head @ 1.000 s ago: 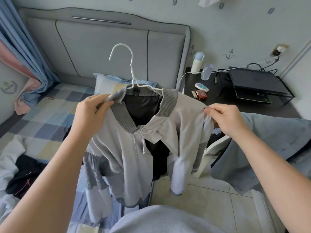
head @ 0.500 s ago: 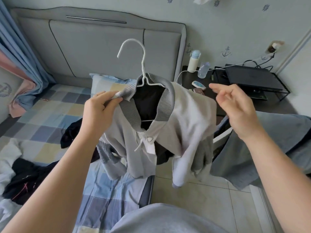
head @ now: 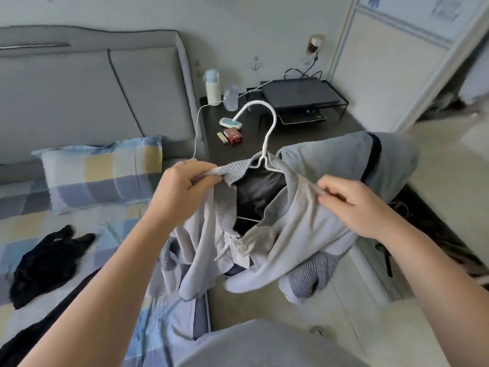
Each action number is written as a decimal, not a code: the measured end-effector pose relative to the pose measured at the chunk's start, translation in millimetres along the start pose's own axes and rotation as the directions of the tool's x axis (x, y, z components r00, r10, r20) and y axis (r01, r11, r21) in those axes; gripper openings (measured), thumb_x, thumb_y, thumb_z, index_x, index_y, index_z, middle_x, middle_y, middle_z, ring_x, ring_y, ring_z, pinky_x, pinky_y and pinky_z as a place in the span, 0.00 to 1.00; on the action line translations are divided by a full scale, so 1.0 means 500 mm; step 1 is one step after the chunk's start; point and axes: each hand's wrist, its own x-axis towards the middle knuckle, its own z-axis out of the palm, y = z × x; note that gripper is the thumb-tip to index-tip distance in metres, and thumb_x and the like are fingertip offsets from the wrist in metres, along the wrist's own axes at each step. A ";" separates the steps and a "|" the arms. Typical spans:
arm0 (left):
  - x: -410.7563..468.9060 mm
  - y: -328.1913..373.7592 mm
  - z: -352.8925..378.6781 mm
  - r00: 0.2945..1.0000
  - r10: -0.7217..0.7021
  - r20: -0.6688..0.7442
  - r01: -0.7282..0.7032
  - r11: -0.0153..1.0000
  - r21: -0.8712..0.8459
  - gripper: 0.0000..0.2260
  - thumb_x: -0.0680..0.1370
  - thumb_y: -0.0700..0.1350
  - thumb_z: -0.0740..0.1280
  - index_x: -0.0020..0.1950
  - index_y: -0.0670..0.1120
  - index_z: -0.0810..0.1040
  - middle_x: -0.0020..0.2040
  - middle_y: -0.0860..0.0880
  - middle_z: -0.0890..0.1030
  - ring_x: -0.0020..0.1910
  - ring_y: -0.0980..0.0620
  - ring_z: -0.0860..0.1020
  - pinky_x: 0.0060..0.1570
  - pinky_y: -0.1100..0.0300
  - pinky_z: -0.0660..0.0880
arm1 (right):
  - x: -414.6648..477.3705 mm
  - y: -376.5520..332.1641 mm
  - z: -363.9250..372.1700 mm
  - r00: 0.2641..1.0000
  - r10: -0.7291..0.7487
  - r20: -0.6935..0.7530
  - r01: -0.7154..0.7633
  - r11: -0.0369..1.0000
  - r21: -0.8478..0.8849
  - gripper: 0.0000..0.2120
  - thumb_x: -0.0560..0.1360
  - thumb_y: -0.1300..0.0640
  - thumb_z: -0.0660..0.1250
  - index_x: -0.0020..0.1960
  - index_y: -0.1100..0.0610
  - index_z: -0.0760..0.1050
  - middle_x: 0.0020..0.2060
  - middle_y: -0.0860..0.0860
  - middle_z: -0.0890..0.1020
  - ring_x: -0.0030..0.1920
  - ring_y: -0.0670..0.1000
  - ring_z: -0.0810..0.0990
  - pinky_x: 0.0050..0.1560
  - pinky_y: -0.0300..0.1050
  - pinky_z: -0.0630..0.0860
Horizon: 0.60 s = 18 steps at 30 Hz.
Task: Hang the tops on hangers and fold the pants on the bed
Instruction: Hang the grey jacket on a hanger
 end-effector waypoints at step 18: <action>0.181 0.429 0.683 0.816 0.347 0.462 -0.225 0.927 -0.299 0.06 0.80 0.48 0.69 0.56 0.53 0.83 0.48 0.65 0.78 0.52 0.59 0.75 0.58 0.60 0.70 | -0.462 0.267 -0.349 0.811 0.549 -0.201 -0.324 0.708 0.628 0.06 0.72 0.57 0.65 0.37 0.57 0.77 0.33 0.51 0.76 0.33 0.47 0.74 0.36 0.36 0.71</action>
